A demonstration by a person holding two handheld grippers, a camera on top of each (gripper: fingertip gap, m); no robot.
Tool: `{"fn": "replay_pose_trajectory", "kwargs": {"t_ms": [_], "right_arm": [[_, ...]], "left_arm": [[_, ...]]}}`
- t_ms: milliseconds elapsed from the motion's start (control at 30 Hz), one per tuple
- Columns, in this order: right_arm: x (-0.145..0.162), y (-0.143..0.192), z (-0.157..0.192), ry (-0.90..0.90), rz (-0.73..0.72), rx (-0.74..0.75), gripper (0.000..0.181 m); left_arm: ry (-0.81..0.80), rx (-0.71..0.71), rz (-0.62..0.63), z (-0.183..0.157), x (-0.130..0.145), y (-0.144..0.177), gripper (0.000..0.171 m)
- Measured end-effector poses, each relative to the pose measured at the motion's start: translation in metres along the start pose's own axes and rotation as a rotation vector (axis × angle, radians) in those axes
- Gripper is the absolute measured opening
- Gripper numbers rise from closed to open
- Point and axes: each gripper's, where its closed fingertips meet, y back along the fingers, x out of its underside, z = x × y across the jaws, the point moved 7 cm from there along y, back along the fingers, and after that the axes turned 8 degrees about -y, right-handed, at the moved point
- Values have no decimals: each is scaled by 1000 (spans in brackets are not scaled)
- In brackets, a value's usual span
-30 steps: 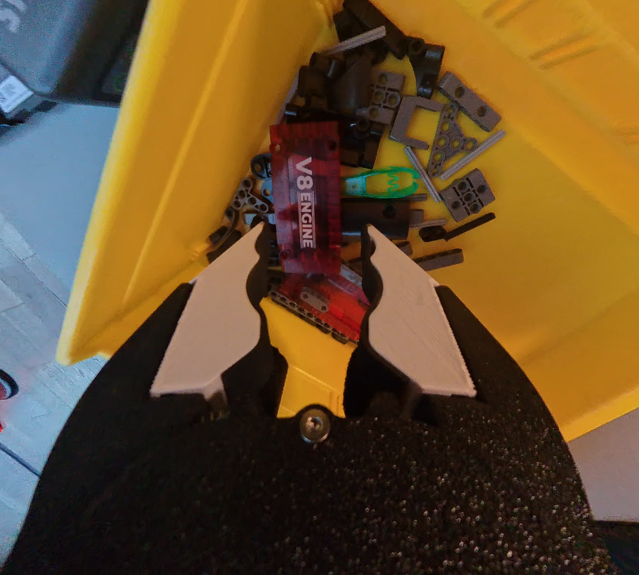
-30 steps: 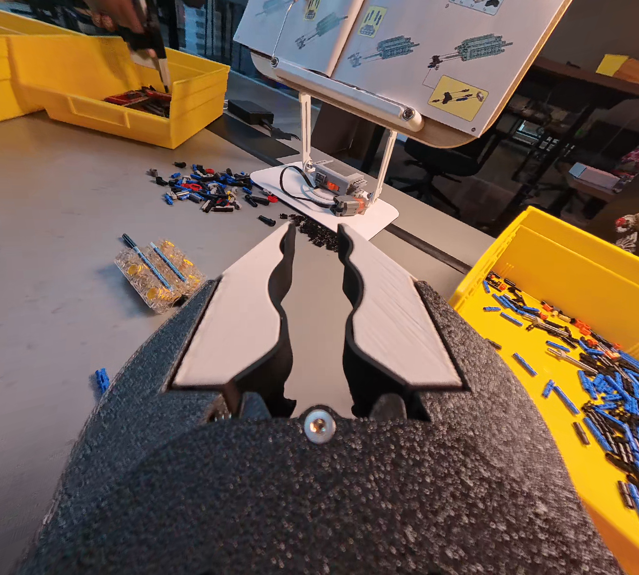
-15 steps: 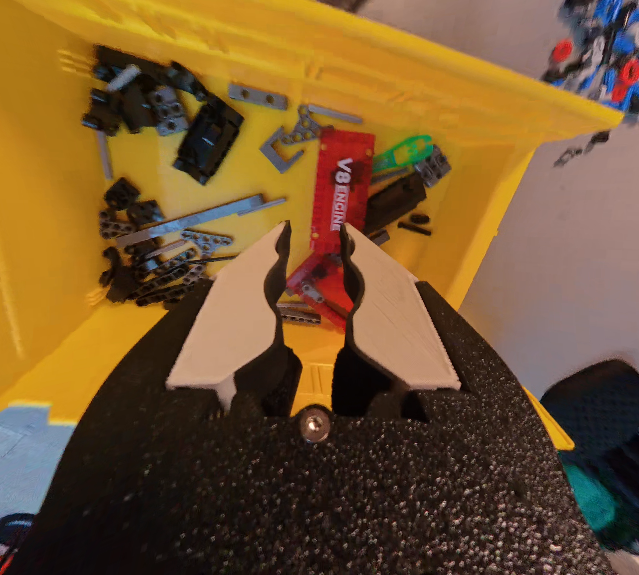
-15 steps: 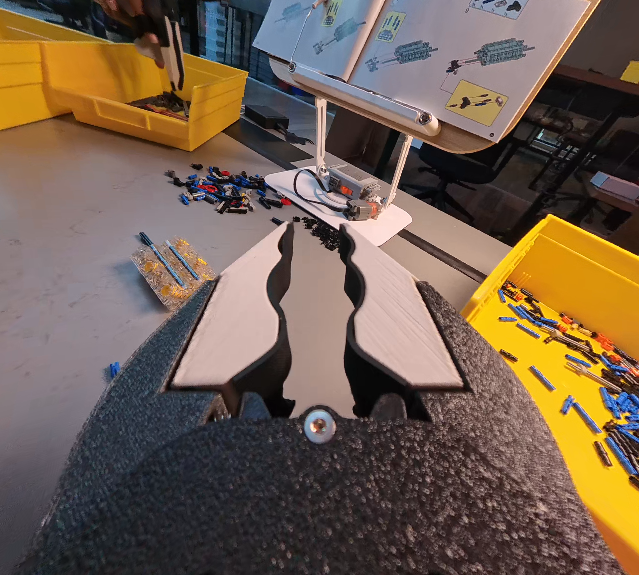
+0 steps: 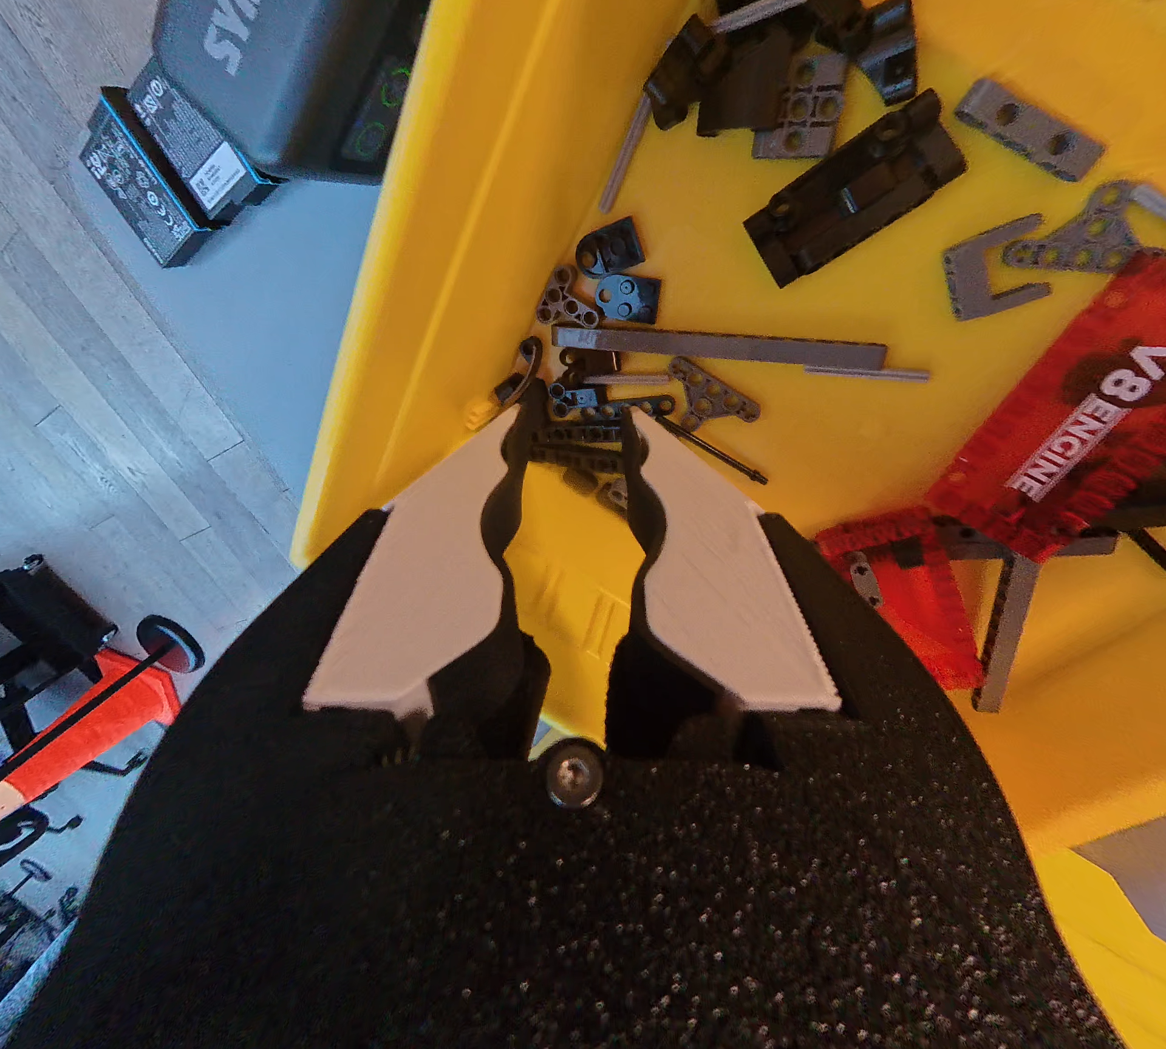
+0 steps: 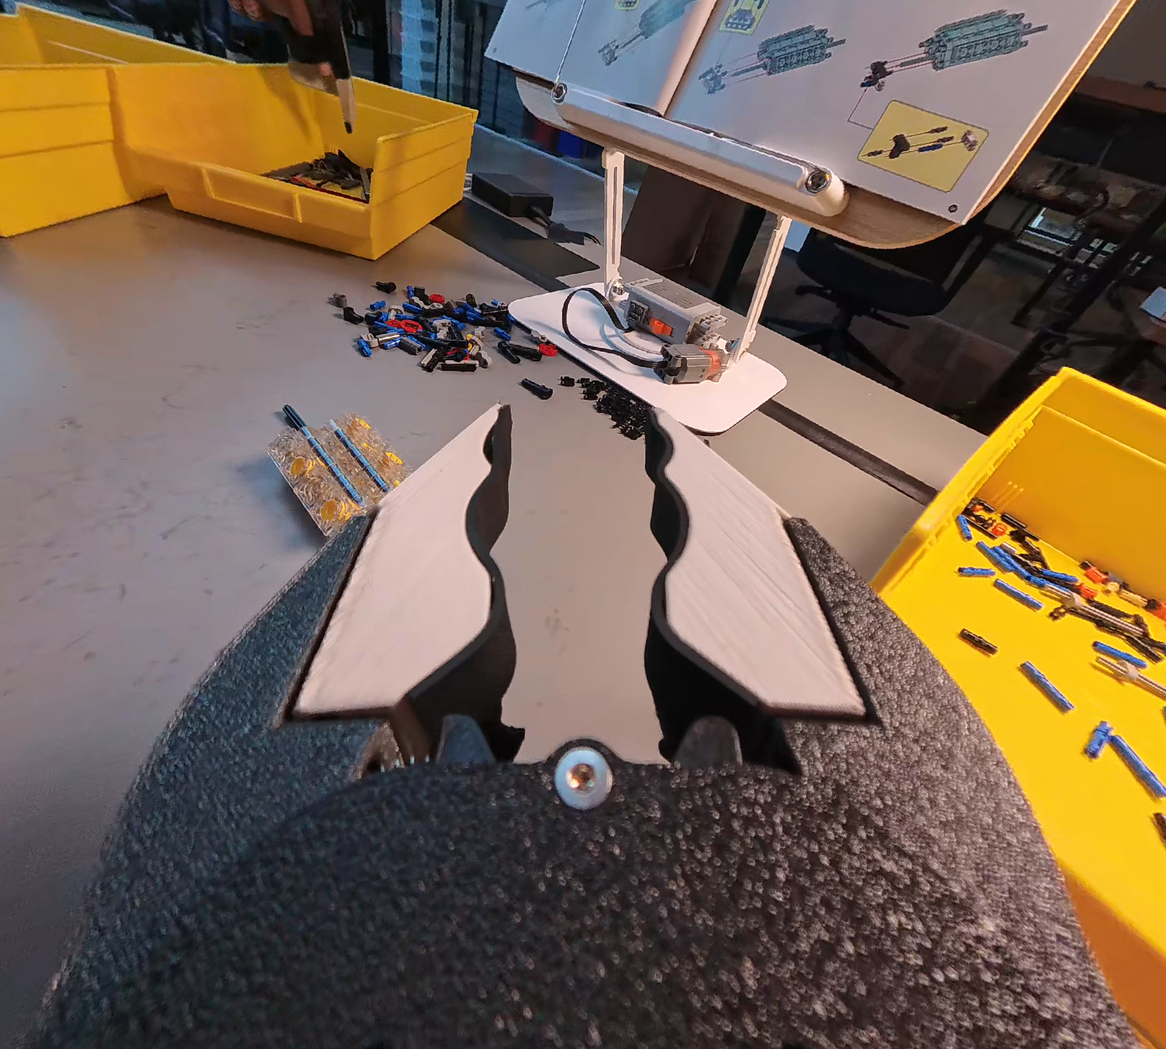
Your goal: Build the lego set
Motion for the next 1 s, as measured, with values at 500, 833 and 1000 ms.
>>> {"fn": "replay_pose_trajectory", "kwargs": {"t_ms": [500, 833, 1000], "right_arm": [[0, -1, -4, -23, -6, 8, 40], [0, -2, -2, -8, -1, 12, 40], [0, -2, -2, -8, 2, 10, 39]], "left_arm": [[-19, 65, 97, -6, 7, -45, 15], [-80, 81, 61, -19, 2, -36, 15], [-110, 150, 65, -31, 2, -30, 19]]}}
